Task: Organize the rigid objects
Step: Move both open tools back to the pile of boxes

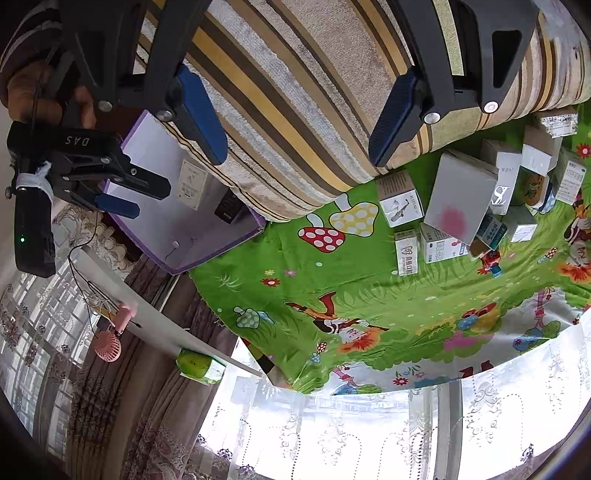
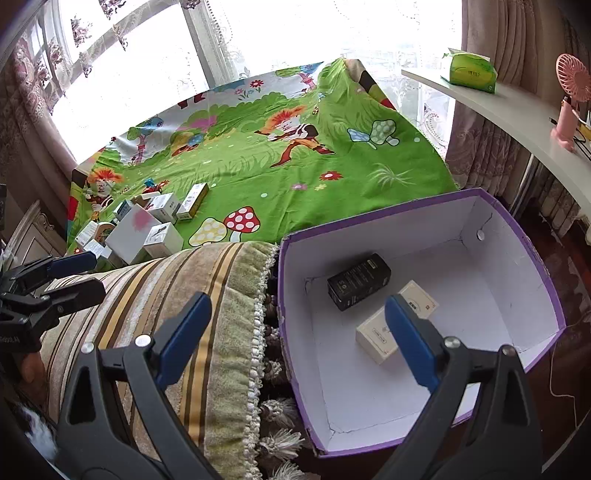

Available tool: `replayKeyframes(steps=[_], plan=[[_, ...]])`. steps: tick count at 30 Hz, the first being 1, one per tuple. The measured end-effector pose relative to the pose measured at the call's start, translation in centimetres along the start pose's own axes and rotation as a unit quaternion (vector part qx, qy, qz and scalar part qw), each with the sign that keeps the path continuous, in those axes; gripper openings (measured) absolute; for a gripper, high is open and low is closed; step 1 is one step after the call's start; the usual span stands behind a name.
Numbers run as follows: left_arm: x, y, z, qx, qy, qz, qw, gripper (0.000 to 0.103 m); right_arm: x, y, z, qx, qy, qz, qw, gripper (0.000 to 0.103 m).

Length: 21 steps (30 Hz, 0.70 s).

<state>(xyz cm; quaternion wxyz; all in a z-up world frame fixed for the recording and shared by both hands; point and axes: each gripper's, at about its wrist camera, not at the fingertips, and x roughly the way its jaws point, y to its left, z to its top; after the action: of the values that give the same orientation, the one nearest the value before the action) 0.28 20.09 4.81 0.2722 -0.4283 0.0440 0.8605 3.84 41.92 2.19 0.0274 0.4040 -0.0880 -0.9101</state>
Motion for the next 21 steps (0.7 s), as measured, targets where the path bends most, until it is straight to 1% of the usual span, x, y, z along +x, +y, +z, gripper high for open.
replayKeyframes(steps=[5, 7, 15, 20, 21], plan=[[-1.2, 2.0, -0.6, -0.016, -0.014, 0.016, 0.9996, 0.079, 0.8, 1.7, 0.0, -0.007, 0.021, 0.034, 0.999, 0.096], [-1.8, 3.4, -1.0, -0.034, -0.018, 0.013, 0.9992, 0.079, 1.0, 2.4, 0.0, -0.018, 0.027, 0.035, 0.999, 0.096], [-3.5, 9.0, -2.8, -0.109, -0.030, 0.029, 0.9932, 0.079, 1.8, 4.0, 0.1, -0.029, 0.047, 0.048, 0.997, 0.096], [-4.6, 12.7, -4.0, -0.140, -0.035, 0.055, 0.9880, 0.079, 2.5, 5.5, 0.1, -0.047, 0.057, 0.055, 0.996, 0.096], [-4.8, 13.4, -4.2, -0.147, -0.036, 0.059, 0.9868, 0.077, 2.6, 5.7, 0.2, -0.051, 0.058, 0.056, 0.995, 0.096]])
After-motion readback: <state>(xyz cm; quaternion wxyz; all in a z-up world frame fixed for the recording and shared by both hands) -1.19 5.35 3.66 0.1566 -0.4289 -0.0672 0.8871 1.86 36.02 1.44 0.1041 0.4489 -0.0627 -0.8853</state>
